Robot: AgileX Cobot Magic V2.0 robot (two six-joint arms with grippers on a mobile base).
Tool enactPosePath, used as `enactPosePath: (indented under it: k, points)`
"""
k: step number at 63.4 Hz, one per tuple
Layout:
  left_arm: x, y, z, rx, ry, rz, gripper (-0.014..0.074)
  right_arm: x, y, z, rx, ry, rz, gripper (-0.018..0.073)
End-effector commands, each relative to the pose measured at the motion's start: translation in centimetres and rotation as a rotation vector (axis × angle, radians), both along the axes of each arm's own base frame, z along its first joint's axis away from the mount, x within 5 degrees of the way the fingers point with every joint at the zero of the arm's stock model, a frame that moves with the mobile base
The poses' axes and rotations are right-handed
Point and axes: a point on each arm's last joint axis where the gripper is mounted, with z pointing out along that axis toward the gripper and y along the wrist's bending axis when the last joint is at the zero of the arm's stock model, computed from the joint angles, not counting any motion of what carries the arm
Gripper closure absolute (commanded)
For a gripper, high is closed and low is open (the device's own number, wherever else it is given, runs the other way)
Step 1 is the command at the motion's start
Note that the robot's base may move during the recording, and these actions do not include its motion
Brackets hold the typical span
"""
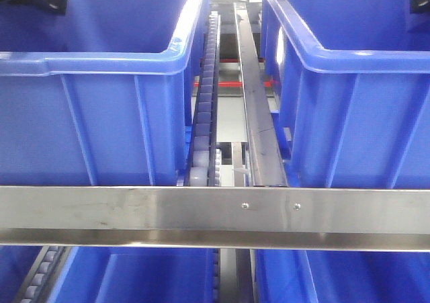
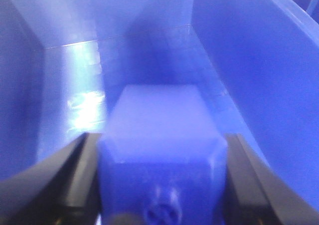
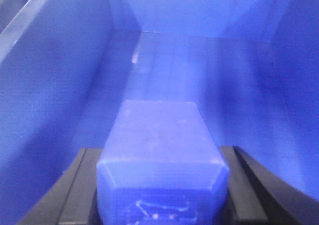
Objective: Pick and sort blue part to right shelf
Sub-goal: 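Lower both parts into the bins and open both grippers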
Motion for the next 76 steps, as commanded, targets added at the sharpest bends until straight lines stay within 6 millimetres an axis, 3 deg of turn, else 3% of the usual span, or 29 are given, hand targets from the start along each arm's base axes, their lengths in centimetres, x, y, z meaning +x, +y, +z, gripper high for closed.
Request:
enactPosePath:
  k: [1, 9, 17, 25, 34, 40, 43, 50, 60, 76]
  points:
    - [0.1, 0.1, 2.7, -0.039, -0.137, 0.022, -0.0066, 0.2, -0.1, 2.5, -0.006, -0.142, -0.005, -0.0067]
    - [0.0, 0.0, 2.6, -0.038, -0.128, 0.019, -0.0071, 0.2, -0.1, 2.5, -0.006, -0.143, -0.005, -0.0039]
    - [-0.1, 0.2, 2.9, -0.041, -0.138, 0.021, -0.0013, 0.1, -0.1, 3.2, -0.003, -0.163, -0.005, -0.0040]
    - [-1.0, 0.4, 4.1, -0.052, -0.168, 0.018, 0.0183, -0.6, -0.2, 4.9, 0.001, -0.211, -0.004, -0.0006]
    - [-2.1, 0.8, 5.6, -0.067, -0.221, 0.018, 0.0491, -1.8, -0.3, 6.3, 0.005, -0.243, -0.002, 0.0248]
    - [-2.3, 0.9, 6.1, -0.073, -0.250, 0.023, 0.0451, -2.3, -0.3, 6.8, 0.007, -0.265, -0.002, 0.0470]
    - [-2.4, 0.9, 6.1, -0.074, -0.252, 0.023, 0.0456, -2.6, -0.3, 7.0, 0.009, -0.274, -0.003, 0.0540]
    - [-2.5, 1.7, 6.3, -0.099, -0.251, 0.056, 0.0471, -3.2, -0.4, 7.5, 0.017, -0.291, -0.005, 0.0528]
    - [-4.1, 5.0, 6.4, -0.230, -0.252, 0.213, 0.0470, -5.0, -1.5, 7.0, 0.013, -0.295, -0.052, 0.0528]
    - [-11.5, 7.3, 3.9, -0.233, -0.311, 0.264, 0.0470, -10.3, -2.2, 4.3, 0.011, -0.354, -0.083, 0.0528]
